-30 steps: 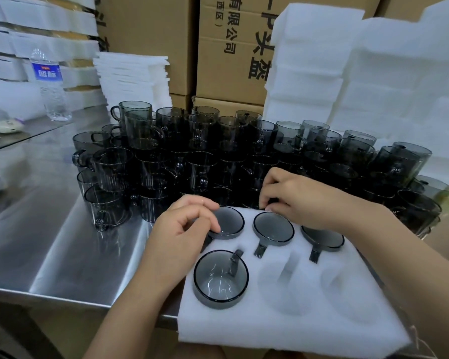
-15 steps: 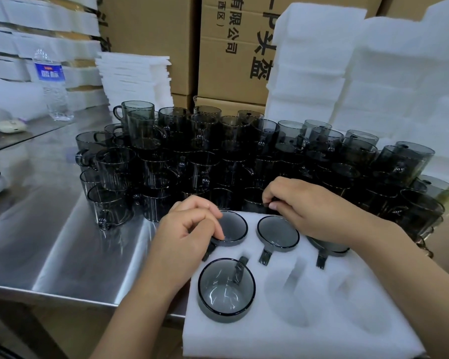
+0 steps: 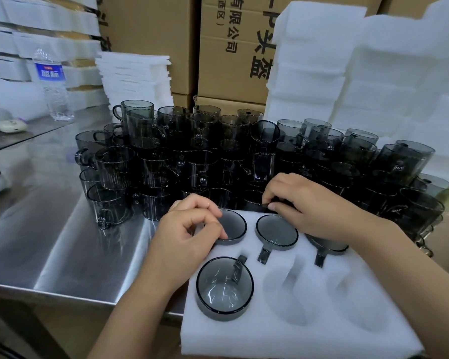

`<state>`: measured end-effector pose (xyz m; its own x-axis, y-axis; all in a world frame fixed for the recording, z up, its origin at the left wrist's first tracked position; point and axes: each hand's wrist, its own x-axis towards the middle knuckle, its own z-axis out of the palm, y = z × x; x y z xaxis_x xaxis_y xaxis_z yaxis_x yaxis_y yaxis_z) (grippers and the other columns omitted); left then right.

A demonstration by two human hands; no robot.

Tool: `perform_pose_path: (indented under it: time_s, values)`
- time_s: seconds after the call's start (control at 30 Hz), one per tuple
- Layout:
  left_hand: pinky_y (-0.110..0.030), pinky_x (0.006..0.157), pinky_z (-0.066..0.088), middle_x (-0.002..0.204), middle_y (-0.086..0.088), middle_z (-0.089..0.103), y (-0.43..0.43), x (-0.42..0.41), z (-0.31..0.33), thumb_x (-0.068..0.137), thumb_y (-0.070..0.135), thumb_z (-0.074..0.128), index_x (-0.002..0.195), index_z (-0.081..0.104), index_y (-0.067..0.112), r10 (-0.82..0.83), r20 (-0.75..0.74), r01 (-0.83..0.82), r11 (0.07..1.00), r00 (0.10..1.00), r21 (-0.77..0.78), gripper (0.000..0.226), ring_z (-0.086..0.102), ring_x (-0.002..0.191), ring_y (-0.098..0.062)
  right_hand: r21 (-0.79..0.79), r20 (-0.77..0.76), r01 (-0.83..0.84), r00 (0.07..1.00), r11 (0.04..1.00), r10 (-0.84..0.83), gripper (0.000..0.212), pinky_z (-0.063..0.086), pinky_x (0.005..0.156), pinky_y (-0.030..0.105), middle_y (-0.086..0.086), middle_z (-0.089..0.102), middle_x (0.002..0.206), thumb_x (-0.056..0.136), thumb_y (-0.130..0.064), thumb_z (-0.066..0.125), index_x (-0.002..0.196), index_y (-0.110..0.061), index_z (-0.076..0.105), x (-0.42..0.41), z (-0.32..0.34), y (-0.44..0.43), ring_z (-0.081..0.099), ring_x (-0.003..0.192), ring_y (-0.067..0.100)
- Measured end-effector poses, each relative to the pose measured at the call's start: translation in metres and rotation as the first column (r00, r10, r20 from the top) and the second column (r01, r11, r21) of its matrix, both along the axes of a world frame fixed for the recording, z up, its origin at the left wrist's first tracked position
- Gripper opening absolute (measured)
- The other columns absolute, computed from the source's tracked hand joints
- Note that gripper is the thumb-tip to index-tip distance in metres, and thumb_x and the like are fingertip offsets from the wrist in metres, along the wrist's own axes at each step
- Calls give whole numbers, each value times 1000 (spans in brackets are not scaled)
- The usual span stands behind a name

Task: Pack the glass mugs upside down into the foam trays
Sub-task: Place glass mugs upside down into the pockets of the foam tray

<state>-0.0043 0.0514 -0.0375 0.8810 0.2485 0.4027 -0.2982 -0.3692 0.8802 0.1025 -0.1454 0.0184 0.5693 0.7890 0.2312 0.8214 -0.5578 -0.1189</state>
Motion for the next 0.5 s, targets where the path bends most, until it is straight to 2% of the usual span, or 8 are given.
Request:
perform_pose_path:
  time_s: [0.17, 0.2, 0.27, 0.33, 0.4, 0.43, 0.5]
  values:
    - [-36, 84, 42, 84, 13, 61, 0, 0, 0, 63, 34, 55, 51, 66, 18, -6, 7, 6, 1000, 1000, -11, 23, 56, 89, -18, 3, -70, 35, 997, 999, -35, 10, 30, 76, 2, -16, 53, 98, 89, -20, 62, 94, -26, 68, 7, 2, 2, 45, 87, -10]
    - [-34, 83, 41, 85, 12, 61, 0, 0, 0, 62, 37, 54, 51, 66, 18, -4, 6, 4, 1000, 1000, -12, 25, 56, 88, -17, 51, -80, 49, 996, 997, -45, 9, 31, 73, 3, -17, 54, 96, 87, -21, 65, 92, -28, 68, 8, 4, 3, 47, 84, -9]
    - [-29, 78, 38, 86, 12, 61, 0, 0, -1, 62, 38, 54, 51, 66, 19, -3, -4, 3, 1000, 1000, -11, 25, 55, 85, -15, 243, -53, 107, 994, 964, -97, 13, 34, 67, 6, -16, 53, 91, 84, -26, 66, 96, -32, 64, 9, 7, 5, 49, 74, 1]
    - [-25, 75, 34, 87, 14, 61, 0, 0, 0, 63, 36, 55, 51, 66, 20, -1, -9, 1, 1000, 1000, -6, 23, 53, 81, -11, 355, 7, 181, 980, 917, -197, 29, 34, 67, 10, -14, 46, 93, 87, -31, 62, 115, -31, 58, 13, 11, 9, 47, 70, 1]
    - [-24, 74, 33, 86, 14, 60, 0, 0, 0, 60, 43, 52, 52, 67, 20, 1, 0, -1, 1000, 1000, -8, 29, 53, 82, -10, 288, 43, 255, 960, 923, -278, 48, 33, 72, 15, -10, 38, 105, 91, -33, 57, 136, -25, 45, 16, 12, 15, 47, 75, 1]
    - [-24, 75, 33, 86, 14, 60, 1, 0, 0, 59, 45, 50, 52, 67, 19, 2, 2, -2, 1000, 1000, -11, 31, 53, 82, -11, 229, 53, 286, 951, 931, -305, 52, 34, 75, 17, -8, 35, 111, 92, -35, 56, 140, -22, 41, 17, 12, 18, 49, 79, 5]
    - [-26, 76, 34, 86, 13, 60, 1, 1, 0, 60, 43, 51, 52, 67, 19, 2, 5, -2, 1000, 1000, -16, 30, 53, 81, -13, 187, 54, 316, 942, 930, -330, 49, 39, 79, 24, -4, 34, 118, 93, -35, 56, 137, -19, 43, 17, 14, 21, 52, 82, 15]
